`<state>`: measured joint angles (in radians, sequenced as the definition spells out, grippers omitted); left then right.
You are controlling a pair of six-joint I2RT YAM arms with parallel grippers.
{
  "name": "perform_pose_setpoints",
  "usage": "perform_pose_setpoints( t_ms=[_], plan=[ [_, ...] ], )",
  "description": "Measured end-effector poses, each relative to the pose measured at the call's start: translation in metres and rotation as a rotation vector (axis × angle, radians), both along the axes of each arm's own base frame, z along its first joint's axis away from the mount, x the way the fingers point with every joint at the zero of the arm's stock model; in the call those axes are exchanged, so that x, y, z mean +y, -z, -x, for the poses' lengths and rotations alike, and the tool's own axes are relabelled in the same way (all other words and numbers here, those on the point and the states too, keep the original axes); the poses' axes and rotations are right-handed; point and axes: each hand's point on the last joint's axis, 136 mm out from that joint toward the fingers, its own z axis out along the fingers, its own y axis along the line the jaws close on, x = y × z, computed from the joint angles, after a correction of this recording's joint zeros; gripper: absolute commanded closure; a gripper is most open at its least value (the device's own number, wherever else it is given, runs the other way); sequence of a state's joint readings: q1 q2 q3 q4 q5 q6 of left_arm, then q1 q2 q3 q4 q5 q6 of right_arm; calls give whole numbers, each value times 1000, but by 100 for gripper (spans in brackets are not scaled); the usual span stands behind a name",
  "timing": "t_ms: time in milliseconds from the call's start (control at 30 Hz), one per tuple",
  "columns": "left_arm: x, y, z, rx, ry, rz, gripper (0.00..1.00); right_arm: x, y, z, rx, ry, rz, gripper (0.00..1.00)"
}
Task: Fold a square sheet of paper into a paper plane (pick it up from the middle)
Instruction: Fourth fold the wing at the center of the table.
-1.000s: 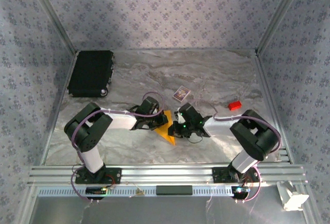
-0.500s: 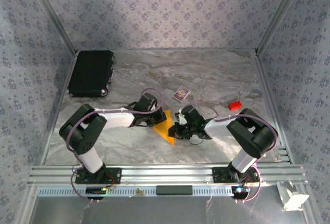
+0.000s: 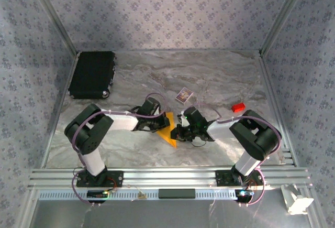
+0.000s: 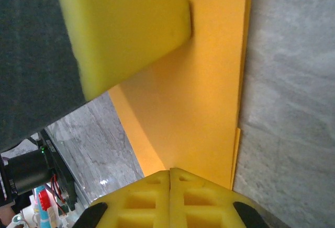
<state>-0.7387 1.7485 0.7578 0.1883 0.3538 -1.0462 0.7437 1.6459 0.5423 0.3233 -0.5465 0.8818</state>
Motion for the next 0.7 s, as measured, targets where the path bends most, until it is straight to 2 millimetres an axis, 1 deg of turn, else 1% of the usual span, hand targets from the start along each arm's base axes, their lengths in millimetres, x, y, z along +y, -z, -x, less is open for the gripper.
perform_pose_setpoints(
  t_ms=[200, 367, 700],
  plan=[
    [1, 0, -3, 25, -17, 15, 100, -1, 1, 0, -12, -17, 9, 100],
    [2, -1, -11, 45, -25, 22, 100, -2, 0, -5, -36, -19, 22, 100],
    [17, -1, -47, 48, -59, 24, 100, -7, 0, -9, -66, -22, 41, 100]
  ],
)
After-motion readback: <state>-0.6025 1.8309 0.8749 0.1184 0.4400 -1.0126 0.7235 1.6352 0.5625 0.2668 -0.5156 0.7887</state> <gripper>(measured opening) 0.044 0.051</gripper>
